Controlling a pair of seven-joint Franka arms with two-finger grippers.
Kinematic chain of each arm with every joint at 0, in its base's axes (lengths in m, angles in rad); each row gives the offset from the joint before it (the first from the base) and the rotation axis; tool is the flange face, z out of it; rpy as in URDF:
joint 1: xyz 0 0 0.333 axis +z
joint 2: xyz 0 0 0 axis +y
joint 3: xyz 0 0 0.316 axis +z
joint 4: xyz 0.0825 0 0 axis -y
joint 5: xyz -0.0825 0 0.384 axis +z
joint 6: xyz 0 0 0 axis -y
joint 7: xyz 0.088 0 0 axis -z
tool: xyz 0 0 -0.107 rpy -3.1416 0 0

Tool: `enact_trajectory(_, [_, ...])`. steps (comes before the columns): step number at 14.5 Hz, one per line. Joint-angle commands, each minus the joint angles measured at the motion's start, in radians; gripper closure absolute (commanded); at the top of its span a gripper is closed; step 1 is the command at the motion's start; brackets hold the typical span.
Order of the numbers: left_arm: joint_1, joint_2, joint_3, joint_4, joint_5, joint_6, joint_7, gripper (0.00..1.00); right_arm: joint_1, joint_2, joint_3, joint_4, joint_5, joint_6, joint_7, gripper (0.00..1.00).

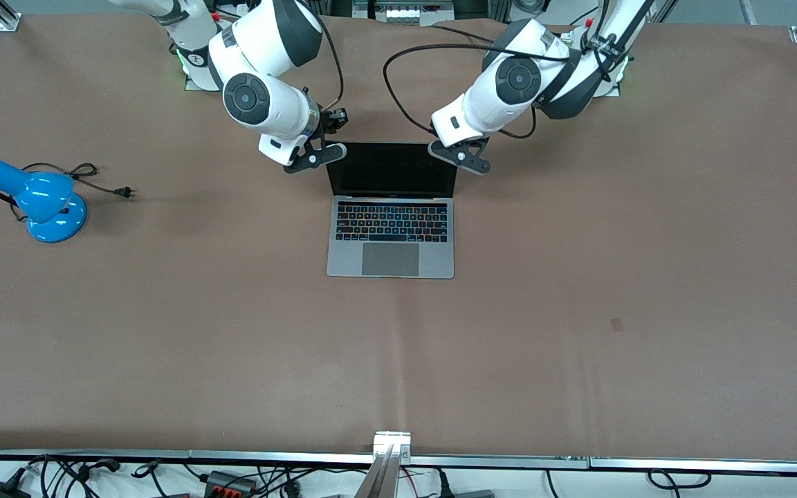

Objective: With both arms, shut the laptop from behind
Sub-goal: 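Lower both grippers behind the laptop screen and push it forward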

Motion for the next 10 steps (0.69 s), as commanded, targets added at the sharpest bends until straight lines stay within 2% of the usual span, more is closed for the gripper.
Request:
enact_trajectory(1, [0.010, 0.082, 0.011, 0.099, 0.068, -0.017, -0.052, 1.00, 0.019, 0.011, -0.014, 0.014, 0.019, 0.008, 0.018, 1.00])
enact_trajectory(5, [0.012, 0.159, 0.017, 0.156, 0.135, -0.006, -0.085, 1.00, 0.019, 0.034, -0.014, 0.021, 0.017, 0.101, 0.017, 1.00])
enact_trajectory(10, [0.007, 0.240, 0.045, 0.236, 0.188, -0.009, -0.110, 1.00, 0.017, 0.123, -0.015, 0.141, 0.016, 0.118, 0.017, 1.00])
